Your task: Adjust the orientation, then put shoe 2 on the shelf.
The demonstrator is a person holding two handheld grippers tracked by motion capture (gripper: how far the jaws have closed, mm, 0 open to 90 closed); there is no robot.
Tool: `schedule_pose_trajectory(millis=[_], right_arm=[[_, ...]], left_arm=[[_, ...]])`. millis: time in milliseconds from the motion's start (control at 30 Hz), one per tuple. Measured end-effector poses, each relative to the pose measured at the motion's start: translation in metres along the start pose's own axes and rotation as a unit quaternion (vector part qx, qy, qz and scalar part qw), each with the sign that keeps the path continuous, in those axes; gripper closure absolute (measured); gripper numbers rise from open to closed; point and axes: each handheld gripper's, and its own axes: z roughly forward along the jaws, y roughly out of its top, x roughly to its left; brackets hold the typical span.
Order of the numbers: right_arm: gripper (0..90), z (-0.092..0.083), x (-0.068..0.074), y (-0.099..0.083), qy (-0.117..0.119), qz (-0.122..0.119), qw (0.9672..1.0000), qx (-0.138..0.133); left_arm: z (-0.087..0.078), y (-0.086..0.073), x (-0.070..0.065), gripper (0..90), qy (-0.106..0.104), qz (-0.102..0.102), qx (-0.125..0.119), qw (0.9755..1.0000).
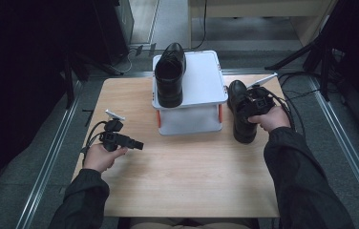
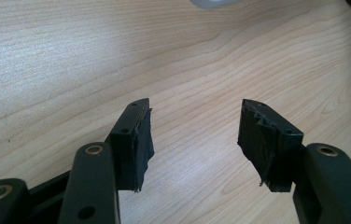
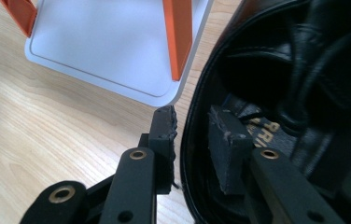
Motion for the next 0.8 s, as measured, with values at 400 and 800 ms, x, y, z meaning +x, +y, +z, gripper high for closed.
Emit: schedule_pose_trajectory(millis=[400, 800], right_arm=[[68.6, -0.031, -0.020, -0.005, -0.010, 0.009, 0.9999, -0.009], [67.0, -0.041, -0.053, -0.013, -0.025, 0.036, 0.9990, -0.013]], left_arm=[[0.002, 0.001, 0.000, 43.9, 0.002, 0.003, 0.005, 1.0000], [0.004, 0.001, -0.001, 43.9, 0.003, 0.006, 0.009, 0.9999]])
